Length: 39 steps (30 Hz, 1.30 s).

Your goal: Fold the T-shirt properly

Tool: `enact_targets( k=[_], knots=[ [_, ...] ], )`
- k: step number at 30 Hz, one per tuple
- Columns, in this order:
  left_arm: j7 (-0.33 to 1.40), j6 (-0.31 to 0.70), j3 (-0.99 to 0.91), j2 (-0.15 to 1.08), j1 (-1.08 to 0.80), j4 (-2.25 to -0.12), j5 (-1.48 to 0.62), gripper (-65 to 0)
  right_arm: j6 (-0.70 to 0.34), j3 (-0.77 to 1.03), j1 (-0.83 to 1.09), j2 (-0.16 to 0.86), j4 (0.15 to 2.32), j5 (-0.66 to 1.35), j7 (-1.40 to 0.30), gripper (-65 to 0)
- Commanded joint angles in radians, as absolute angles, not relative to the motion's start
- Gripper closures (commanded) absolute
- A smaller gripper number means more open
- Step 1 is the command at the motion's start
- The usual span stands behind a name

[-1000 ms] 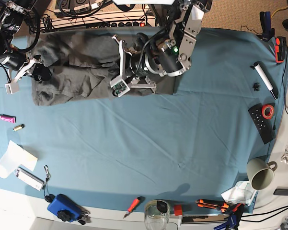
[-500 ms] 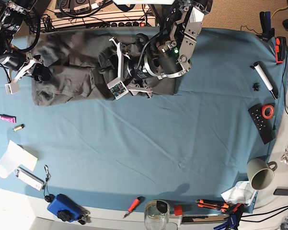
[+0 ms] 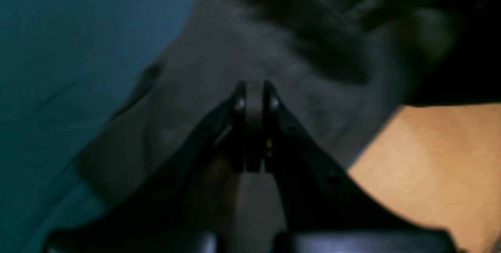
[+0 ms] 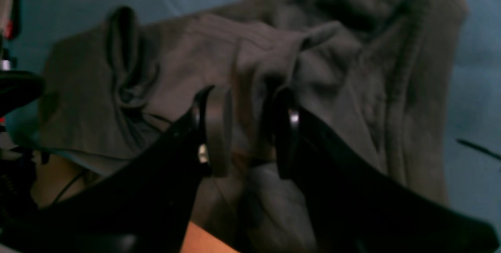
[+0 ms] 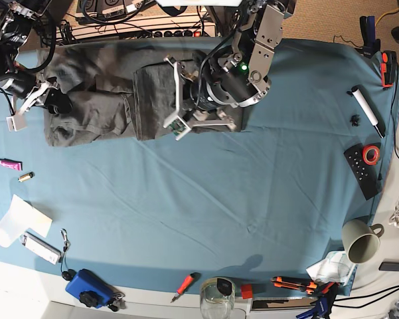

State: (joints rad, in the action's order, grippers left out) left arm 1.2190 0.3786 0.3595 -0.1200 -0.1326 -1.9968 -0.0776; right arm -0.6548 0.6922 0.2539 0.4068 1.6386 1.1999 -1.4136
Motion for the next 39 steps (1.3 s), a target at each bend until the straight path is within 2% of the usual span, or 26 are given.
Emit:
enact_targets(
  k=[1,10,21,26,33,37,39],
  knots=[
    [1.209,0.363,0.363,-0.11,-0.13,-2.017,-0.06,0.0,-0.667,0.702,0.246,0.429,1.657,1.235,-1.396,-18.5],
    [1.19,0.272,0.363,-0.011,-0.196,-2.086,0.095,0.0,-0.695,0.702,0.208,0.429,1.657,1.36,-1.396,-18.5],
    [1.129,0.337,0.361,0.095,-0.25,-2.091,0.032,0.0,-0.698,0.702,0.157,0.429,1.657,1.383,-1.396,-18.4],
    [1.129,0.337,0.361,0.102,-0.25,-2.086,0.022,0.0,-0.698,0.734,0.148,0.429,1.657,1.325,-1.396,-18.4],
    [1.128,0.337,0.361,0.102,-0.255,-2.076,0.022,0.0,-0.685,0.881,0.157,0.432,1.657,1.193,-1.396,-18.7],
    [1.125,0.337,0.362,0.1,-0.255,-2.076,0.022,0.0,-0.685,0.891,0.203,0.432,1.656,1.174,-1.396,-27.2],
    [1.124,0.337,0.361,0.1,-0.255,-2.076,0.022,0.0,-0.685,0.891,0.213,0.432,1.656,1.153,-1.396,-28.0]
  ],
)
